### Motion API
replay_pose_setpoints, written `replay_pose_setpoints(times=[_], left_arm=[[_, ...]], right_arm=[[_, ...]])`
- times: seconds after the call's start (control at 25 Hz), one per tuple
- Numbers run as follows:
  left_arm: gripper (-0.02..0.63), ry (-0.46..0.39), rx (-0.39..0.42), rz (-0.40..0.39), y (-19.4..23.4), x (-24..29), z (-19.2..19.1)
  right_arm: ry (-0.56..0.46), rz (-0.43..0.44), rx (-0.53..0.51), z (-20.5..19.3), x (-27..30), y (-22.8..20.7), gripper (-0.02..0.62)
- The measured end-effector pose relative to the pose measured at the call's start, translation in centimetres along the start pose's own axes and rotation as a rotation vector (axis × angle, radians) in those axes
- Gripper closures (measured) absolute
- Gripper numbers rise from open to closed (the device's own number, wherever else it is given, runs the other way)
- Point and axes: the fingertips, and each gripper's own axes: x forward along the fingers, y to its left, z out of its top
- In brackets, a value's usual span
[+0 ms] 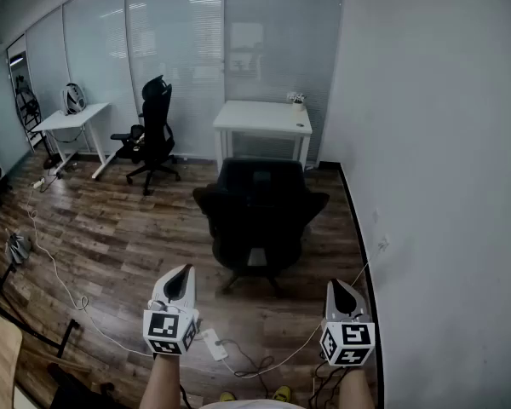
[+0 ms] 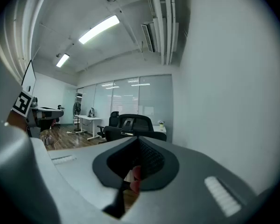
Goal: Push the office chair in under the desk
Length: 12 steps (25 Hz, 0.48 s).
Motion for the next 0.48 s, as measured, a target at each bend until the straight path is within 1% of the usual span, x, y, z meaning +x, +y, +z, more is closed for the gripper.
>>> replay_pose_setpoints(times=[0.16,0.48], left_arm=[[0.607,-0.039,-0.040,0.002,-0.2,-0.2,1.1],[0.607,-0.025,-0.017,-0.001,-0.7,-0.3,0.7]], right_arm=[[0.006,0.000,-0.022,-0.4,-0.1,-0.1,0.595],[-0.009,0.000,-0.007,-0.2,-0.5,-0.3,0.595]])
